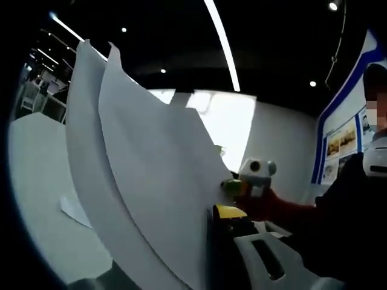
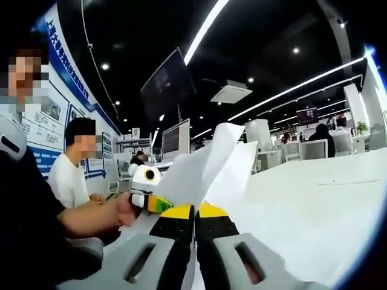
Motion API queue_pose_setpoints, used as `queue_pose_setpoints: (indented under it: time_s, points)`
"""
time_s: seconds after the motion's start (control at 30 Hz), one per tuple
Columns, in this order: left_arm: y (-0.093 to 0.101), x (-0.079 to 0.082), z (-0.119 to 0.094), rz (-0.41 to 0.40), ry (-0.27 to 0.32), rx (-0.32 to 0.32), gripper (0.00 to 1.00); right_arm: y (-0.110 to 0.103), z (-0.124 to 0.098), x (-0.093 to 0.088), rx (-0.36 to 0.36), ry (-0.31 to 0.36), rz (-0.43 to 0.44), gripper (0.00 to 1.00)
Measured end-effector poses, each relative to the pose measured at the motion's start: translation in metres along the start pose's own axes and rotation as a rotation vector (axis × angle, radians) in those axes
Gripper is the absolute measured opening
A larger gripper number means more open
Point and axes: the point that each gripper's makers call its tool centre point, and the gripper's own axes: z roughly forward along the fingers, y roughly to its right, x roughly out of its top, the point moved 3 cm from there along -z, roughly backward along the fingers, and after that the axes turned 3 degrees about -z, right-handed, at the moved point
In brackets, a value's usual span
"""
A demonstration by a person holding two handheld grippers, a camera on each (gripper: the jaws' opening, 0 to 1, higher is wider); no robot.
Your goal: Organize the stack of printing papers by aligning and flattening the scattered papers on the table
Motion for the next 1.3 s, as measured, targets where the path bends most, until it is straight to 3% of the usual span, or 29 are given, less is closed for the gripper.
queue_pose_setpoints:
  time_s: [1.3]
  points:
    - [-0.001,0.003,-0.003,0.016,0.023,-0.003,0.06,-0.008,0.009,-0.013,0.006,-0.019,0.025,0.0]
